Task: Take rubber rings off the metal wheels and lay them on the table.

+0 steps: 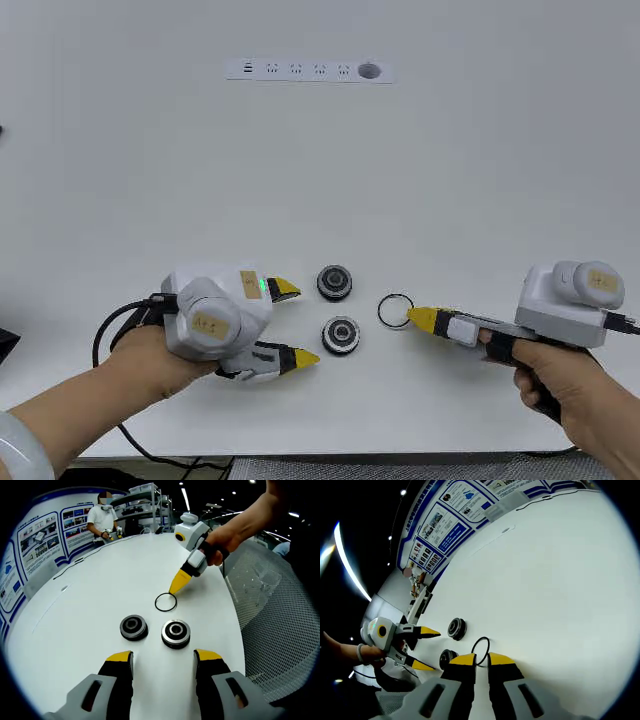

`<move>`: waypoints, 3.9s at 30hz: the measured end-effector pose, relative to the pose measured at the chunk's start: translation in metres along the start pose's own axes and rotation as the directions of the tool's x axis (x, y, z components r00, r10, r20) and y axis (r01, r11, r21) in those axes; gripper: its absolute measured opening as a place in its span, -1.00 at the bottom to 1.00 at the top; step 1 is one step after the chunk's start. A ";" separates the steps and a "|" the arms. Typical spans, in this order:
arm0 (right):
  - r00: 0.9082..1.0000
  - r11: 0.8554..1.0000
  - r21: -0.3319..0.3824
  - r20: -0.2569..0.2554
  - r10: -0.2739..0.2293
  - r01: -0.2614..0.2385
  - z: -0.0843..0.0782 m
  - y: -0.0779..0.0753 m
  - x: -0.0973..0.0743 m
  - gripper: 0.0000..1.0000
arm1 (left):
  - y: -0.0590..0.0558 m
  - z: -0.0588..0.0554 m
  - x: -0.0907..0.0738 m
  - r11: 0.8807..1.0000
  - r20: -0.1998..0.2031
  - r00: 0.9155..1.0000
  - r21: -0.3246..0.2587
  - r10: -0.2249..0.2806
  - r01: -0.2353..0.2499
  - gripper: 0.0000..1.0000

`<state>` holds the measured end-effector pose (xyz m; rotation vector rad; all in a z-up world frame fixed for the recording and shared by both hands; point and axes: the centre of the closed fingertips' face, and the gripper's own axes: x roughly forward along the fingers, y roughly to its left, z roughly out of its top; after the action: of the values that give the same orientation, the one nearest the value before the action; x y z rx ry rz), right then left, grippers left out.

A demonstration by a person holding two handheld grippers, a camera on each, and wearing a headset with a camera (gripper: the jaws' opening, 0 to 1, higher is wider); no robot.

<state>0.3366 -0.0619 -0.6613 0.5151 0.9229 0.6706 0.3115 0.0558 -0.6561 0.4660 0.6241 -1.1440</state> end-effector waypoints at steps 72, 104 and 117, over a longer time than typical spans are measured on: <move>0.996 0.993 -0.086 -0.036 0.077 -0.080 -0.012 0.031 0.011 -0.69 | -0.024 0.028 0.026 0.994 -0.024 0.996 0.070 -0.080 0.082 -0.68; 0.976 0.987 0.003 -0.145 0.160 -0.161 -0.031 0.049 0.031 -0.66 | -0.021 0.027 0.027 0.991 -0.055 0.994 0.085 -0.096 0.100 -0.74; 0.963 0.981 0.072 -0.191 0.188 -0.178 -0.038 0.051 0.035 -0.67 | -0.021 0.027 0.026 0.991 -0.054 0.994 0.085 -0.096 0.101 -0.75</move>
<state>0.3046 0.0029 -0.6662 0.5951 1.0902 0.8779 0.3046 0.0130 -0.6542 0.5444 0.6477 -1.2604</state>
